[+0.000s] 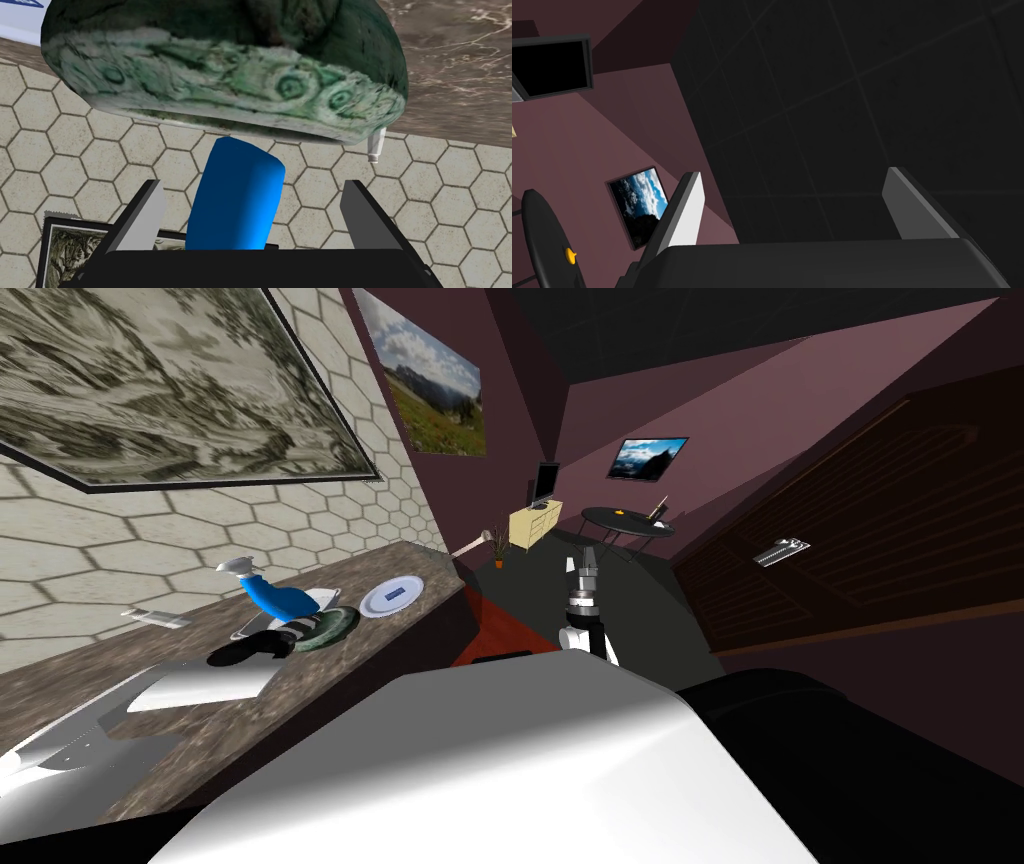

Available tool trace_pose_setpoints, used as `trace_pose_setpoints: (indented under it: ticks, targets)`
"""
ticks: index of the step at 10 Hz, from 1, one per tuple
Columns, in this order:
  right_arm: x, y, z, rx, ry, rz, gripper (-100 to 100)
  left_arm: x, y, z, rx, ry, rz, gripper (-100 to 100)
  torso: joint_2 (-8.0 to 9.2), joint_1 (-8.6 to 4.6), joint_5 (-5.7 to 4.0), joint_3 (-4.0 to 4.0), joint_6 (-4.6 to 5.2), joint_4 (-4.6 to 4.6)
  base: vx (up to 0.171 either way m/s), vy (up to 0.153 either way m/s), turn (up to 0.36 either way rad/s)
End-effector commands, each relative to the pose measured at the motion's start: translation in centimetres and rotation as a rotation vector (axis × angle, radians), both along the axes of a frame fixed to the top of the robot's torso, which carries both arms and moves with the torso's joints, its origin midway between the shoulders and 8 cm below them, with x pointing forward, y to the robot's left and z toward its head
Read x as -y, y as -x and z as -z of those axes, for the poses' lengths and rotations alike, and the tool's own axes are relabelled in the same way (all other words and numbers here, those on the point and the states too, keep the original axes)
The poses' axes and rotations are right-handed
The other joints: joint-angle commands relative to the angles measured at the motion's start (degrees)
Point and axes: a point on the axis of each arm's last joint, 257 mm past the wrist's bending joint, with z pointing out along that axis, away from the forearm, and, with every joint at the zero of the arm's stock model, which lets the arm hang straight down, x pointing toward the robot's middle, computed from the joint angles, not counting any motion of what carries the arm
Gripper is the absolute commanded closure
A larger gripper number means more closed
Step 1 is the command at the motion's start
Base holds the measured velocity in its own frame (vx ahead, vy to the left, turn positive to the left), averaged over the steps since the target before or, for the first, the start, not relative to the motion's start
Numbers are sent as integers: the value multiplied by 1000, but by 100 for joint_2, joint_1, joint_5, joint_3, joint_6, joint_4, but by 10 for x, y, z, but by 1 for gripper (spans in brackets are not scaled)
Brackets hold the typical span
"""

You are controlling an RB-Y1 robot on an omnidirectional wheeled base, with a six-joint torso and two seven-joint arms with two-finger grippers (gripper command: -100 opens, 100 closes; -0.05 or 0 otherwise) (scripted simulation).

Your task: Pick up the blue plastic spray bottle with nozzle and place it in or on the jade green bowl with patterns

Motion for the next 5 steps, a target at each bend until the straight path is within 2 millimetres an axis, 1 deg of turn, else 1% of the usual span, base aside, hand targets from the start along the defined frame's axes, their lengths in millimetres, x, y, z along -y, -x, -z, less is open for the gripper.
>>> trace_pose_setpoints:
  ticks: [1, 2, 3, 4, 5]
  targets:
    - [0, 0, 0, 0, 0, 0, 0, -6, 0, 13, -60, -4, -24, -100, 0, 0, 0, 0, 0, 0, -216, 33, -47]
    - [0, 0, 0, 0, 0, 0, 0, -2, -6, 19, -67, 3, -16, -100, 29, 7, 2, 19, -4, 9, -121, 4, 2]
    - [0, 0, 0, 0, 0, 0, 0, 3, -23, 7, -32, 2, -3, -100, 13, -1, 2, 11, -3, 6, -26, -12, 15]
    - [0, 0, 0, 0, 0, 0, 0, 8, -42, -8, 8, 2, 11, -100, -17, -8, -2, -6, -1, 0, 16, -9, -1]
    - [0, 0, 0, 0, 0, 0, 0, 11, -51, -16, 27, 2, 19, -100, -36, -11, -3, -17, -1, -4, 25, -8, -1]
